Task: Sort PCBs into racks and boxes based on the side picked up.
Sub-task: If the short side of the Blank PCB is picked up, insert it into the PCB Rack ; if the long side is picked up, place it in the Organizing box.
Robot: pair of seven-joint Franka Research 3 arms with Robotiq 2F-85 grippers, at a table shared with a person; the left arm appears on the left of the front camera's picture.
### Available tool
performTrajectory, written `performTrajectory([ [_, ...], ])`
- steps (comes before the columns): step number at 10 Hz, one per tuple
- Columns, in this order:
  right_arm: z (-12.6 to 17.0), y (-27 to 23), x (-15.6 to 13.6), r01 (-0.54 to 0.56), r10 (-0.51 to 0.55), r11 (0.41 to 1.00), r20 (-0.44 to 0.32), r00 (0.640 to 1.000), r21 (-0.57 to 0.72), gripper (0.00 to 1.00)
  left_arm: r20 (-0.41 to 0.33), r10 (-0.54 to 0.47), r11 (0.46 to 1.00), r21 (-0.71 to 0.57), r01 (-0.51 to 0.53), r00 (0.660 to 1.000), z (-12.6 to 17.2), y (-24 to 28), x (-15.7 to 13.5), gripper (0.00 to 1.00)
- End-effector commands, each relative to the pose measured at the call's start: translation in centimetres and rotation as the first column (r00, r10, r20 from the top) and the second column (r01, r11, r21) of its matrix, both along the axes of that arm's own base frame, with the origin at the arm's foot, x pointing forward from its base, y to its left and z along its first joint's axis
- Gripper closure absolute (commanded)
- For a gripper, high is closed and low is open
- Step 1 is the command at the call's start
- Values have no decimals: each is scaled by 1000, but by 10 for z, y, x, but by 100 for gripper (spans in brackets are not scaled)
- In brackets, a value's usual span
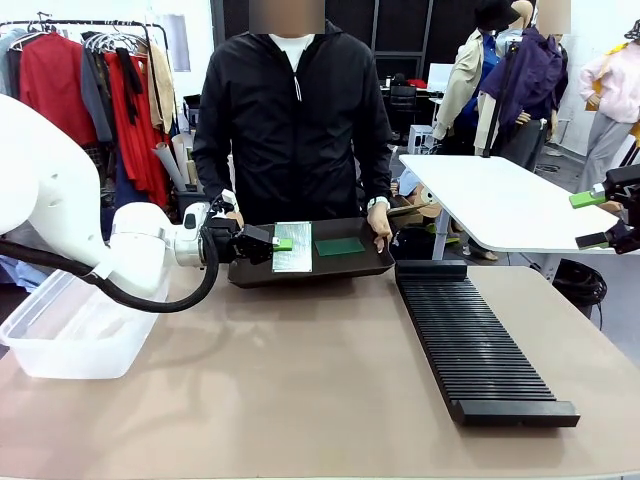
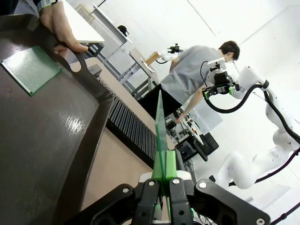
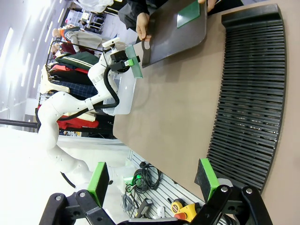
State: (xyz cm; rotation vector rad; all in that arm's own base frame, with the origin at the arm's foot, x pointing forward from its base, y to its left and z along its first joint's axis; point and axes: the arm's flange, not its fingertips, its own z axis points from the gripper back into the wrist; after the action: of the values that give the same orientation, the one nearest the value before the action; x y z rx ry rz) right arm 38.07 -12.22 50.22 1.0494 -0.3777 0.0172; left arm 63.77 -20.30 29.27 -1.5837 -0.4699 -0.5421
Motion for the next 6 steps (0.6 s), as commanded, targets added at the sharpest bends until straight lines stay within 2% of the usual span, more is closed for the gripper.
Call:
performTrajectory([
  [1,0,3,-1,13,-13,1000,18,1000,-2,0,8,-1,1000,-2,1,1000,1,-1,0,100],
  [5,0,3,-1,13,-13,1000,18,1000,-2,0,0,0,1000,0,0,1000,0,0,0,100],
  [6,0,3,-1,13,-13,1000,18,1000,-2,0,-21,-13,1000,10,13,1000,10,5,-4,100],
])
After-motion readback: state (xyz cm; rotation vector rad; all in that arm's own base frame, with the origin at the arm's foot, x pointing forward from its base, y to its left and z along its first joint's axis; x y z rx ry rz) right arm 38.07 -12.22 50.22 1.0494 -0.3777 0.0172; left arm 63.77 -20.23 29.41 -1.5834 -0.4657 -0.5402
